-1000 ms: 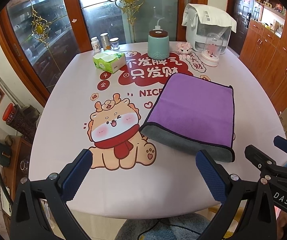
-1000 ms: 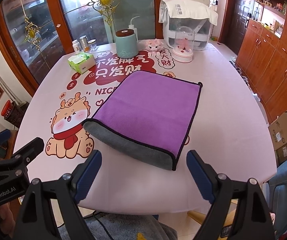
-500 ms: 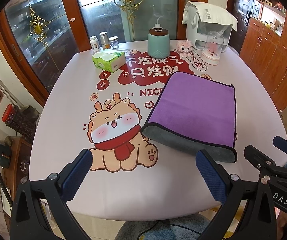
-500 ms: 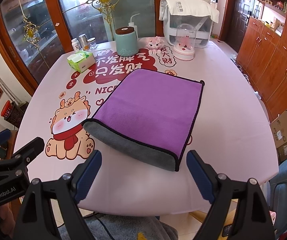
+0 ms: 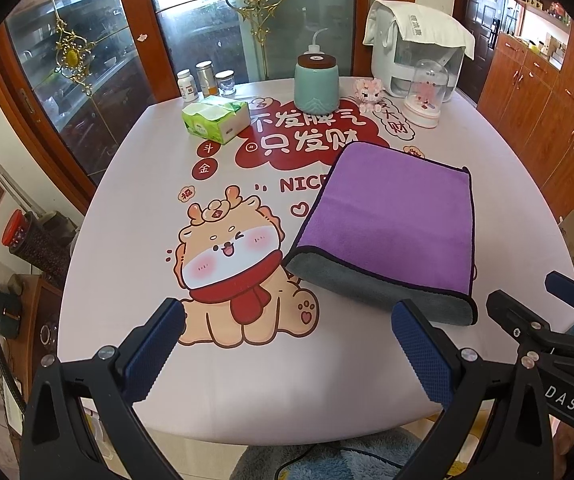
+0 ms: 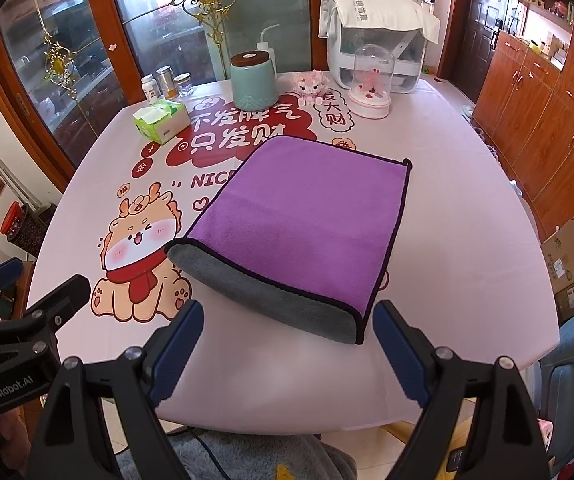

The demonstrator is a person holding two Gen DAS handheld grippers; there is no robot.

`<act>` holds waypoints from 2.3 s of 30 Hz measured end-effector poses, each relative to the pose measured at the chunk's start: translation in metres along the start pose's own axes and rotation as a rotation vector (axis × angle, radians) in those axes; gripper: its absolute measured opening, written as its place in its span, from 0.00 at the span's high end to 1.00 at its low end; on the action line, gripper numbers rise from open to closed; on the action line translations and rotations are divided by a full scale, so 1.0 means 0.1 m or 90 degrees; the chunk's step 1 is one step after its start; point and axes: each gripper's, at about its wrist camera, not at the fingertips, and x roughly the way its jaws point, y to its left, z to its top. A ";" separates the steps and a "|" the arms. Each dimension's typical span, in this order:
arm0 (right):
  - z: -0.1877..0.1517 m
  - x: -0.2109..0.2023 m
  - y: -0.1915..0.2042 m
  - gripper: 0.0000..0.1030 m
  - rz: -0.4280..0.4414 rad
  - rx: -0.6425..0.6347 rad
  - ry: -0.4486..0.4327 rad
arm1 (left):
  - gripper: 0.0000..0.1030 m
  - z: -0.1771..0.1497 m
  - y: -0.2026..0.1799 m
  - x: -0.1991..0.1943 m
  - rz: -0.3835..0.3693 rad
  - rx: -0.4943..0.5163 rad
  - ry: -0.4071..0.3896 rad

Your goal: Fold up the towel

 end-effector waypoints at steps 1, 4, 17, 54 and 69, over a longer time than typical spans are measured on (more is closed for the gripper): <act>0.00 0.00 0.00 0.15 0.000 0.000 0.000 | 0.00 0.00 0.00 0.00 0.000 0.001 0.000; 0.01 0.01 0.01 0.15 -0.001 0.000 0.001 | 0.00 0.01 0.02 0.00 -0.001 0.003 0.001; 0.01 0.04 0.05 0.15 -0.006 0.008 0.005 | 0.00 0.07 0.03 0.06 -0.014 0.020 0.006; -0.06 0.61 -0.84 0.15 -0.018 0.238 0.043 | 0.01 0.74 0.22 1.62 -0.280 0.217 0.153; -0.09 1.32 -1.11 0.26 0.115 0.243 0.164 | 0.33 0.77 0.02 2.22 -0.385 0.261 0.262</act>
